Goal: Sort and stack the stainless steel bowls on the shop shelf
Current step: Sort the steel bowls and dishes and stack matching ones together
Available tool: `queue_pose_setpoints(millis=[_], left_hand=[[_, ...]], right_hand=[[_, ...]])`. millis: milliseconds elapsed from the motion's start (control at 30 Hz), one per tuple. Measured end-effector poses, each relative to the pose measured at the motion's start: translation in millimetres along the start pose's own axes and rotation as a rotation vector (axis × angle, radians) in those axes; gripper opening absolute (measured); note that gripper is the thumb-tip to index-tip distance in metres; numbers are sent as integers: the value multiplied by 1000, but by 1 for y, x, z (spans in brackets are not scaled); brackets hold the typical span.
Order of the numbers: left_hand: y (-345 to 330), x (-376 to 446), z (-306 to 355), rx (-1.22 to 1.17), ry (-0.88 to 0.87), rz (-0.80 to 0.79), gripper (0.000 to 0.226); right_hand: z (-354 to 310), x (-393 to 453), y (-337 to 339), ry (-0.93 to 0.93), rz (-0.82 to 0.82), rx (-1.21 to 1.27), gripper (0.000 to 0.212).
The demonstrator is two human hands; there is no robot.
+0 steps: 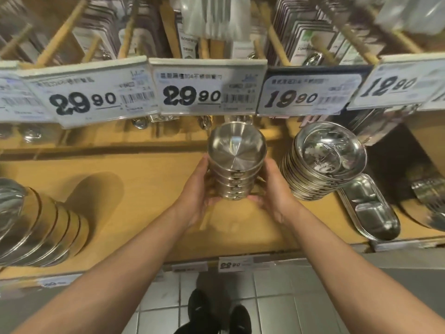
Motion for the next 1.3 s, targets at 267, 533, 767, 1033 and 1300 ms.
queue_pose_setpoints(millis=[267,533,767,1033,1300], left_hand=[[4,-6,0,-25,-2,50,46],[9,-16,6,-13,5,80,59],[24,-34,1,-93,56,124,69],[77,-147,-60,-135,94,253,48],[182,-261,-66,-188,73,645,33]], right_hand=[[-2,-1,-7,-55,-26,45,23],[-3,-10,-22,-85,-78,84,24],[6,-25,-12,-99,-22,181,27],[61,-96,-11,-262,-42,29,44],[42,-137,-93,-193,-363,-87,46]])
Point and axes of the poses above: each hand's wrist, its own x-axis towards the middle knuckle, its own y-axis out of the back of the hand, z = x × y, the point moved 5 cm from there along x, towards the middle knuckle, and after that the axes turned 9 degrees about x, right-handed, at the moved point
